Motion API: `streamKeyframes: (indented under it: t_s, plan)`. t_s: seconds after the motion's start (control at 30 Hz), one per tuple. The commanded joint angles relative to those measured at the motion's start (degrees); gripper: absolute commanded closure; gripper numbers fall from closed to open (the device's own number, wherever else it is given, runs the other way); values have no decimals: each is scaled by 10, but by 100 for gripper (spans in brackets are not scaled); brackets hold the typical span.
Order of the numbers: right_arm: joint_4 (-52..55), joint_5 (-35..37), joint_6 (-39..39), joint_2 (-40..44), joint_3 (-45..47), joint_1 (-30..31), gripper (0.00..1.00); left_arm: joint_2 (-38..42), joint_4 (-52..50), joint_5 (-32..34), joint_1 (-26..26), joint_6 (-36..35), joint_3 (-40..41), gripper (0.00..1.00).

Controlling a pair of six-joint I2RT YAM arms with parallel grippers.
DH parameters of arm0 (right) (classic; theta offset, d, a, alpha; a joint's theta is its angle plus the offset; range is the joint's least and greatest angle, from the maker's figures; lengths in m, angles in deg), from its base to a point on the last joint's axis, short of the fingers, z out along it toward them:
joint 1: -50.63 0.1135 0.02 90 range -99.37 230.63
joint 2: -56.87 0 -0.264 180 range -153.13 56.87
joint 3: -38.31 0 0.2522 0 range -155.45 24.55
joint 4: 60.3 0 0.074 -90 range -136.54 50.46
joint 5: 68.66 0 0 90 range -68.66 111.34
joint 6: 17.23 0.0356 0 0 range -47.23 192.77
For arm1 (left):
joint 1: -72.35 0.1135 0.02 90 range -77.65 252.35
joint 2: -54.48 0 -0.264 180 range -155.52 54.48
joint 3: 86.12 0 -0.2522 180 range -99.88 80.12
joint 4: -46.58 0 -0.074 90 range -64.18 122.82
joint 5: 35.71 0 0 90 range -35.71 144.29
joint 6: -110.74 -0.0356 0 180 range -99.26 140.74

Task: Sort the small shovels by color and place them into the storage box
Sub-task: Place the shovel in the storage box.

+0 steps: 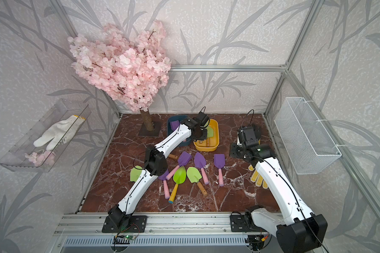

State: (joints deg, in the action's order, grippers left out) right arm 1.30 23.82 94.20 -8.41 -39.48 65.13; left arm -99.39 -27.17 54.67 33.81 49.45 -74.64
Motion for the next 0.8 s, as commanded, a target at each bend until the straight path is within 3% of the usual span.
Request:
streamKeyframes:
  t_s: [0.0,0.77]
  plan:
    - [-8,1,5,0,6,-3,48,-12,-10,4,2,5,-13,86]
    - [-19,-3,3,-9,20,-7,47,-36,-5,-5,7,29,-9,78]
